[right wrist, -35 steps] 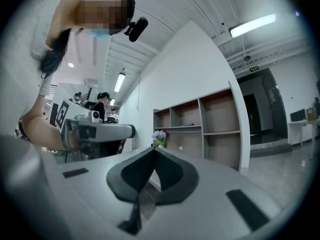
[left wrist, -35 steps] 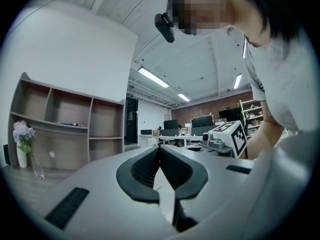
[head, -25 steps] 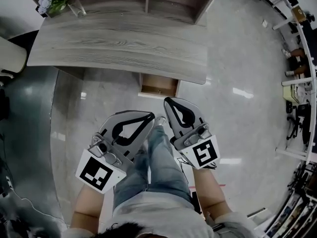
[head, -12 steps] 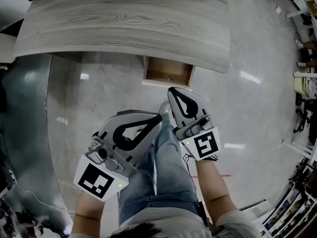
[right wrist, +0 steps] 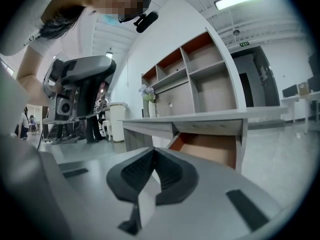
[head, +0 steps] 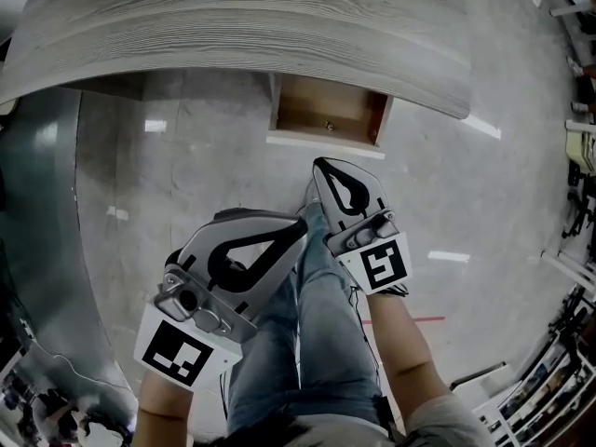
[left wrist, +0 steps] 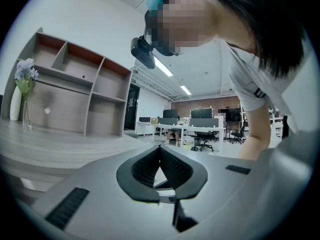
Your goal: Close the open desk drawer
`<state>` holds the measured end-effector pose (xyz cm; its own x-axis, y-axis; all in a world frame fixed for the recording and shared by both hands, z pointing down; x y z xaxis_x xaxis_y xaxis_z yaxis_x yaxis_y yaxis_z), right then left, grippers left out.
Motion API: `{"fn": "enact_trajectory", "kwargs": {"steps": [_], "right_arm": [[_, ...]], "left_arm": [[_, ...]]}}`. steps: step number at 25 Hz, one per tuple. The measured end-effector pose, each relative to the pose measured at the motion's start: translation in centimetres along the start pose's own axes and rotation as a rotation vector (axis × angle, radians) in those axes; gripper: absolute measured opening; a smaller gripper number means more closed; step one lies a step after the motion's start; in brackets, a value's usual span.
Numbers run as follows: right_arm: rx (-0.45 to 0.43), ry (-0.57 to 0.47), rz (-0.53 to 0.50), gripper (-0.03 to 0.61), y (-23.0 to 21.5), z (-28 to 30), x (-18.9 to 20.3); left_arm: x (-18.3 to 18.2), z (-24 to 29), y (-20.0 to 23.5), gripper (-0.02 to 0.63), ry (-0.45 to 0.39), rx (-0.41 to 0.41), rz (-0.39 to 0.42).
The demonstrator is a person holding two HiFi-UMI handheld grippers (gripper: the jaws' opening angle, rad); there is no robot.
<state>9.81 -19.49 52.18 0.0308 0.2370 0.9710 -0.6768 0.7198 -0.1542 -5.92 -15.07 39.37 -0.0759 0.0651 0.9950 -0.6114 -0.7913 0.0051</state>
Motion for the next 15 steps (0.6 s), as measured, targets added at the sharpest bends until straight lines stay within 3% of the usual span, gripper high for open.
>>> {"fn": "enact_trajectory", "kwargs": {"steps": [8, 15], "right_arm": [[0.027, 0.037, 0.004, 0.009, -1.0, 0.9, 4.3], [0.043, 0.040, 0.006, 0.008, -1.7, 1.8, 5.8]], "left_arm": [[3.1, 0.4, -0.6, 0.011, 0.035, 0.029, -0.008], [4.3, 0.5, -0.1, 0.011, 0.044, 0.027, -0.021]]}}
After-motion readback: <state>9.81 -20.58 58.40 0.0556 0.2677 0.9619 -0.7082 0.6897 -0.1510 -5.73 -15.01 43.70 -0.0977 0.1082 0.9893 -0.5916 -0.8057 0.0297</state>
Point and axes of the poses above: the fingertips, and each gripper's own axes: z forward along the fingers, y to its left, x out of its underside, the point moved 9 cm from there along -z, backward along the fingers, and after that the axes turned 4 degrees about z, right-handed, at the moved point
